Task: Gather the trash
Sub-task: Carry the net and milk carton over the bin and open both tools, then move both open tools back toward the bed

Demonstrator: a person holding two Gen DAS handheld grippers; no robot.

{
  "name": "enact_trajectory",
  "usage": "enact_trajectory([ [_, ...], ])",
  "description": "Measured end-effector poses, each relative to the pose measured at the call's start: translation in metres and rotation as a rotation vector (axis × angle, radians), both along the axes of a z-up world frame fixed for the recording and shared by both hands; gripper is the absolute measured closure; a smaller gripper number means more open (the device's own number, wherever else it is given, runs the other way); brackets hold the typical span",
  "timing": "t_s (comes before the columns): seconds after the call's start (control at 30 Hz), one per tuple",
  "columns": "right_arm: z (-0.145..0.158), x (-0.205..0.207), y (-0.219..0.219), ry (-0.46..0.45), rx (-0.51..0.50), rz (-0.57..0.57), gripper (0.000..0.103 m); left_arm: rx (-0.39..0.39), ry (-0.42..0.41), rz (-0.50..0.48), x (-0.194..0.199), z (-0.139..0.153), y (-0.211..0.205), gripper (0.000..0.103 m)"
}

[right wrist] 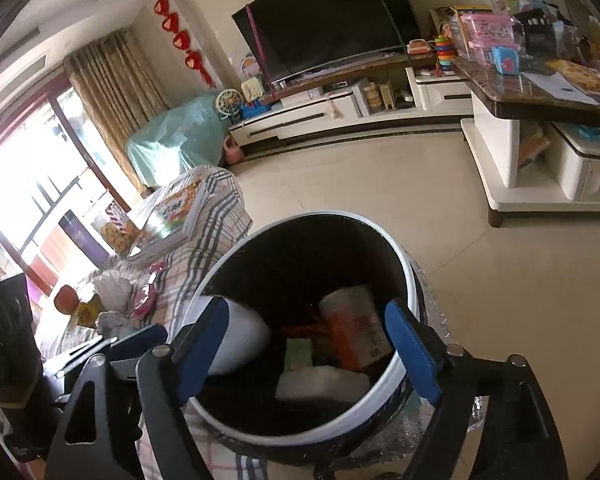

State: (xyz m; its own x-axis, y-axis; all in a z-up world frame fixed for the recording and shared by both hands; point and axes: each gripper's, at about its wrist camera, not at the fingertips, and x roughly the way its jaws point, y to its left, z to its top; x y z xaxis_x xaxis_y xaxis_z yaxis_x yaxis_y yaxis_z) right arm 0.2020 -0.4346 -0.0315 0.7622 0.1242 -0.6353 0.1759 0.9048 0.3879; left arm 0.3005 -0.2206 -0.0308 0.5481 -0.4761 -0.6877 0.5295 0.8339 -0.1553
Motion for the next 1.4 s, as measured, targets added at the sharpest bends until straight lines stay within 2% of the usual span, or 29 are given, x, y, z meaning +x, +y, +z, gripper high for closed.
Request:
enact_trajectory([
  [0.4, 0.006, -0.023, 0.042, -0.03, 0.005, 0.035, 0.013, -0.067, 0.018, 0.113, -0.04, -0.002, 0.08, 0.051],
  [1.07, -0.006, -0.018, 0.173, -0.024, -0.016, 0.28, 0.013, -0.103, 0.057, 0.386, -0.078, -0.013, 0.212, 0.051],
  [1.4, -0.017, 0.001, 0.205, -0.007, -0.008, 0.336, 0.014, -0.106, 0.053, 0.457, -0.073, -0.008, 0.241, 0.051],
])
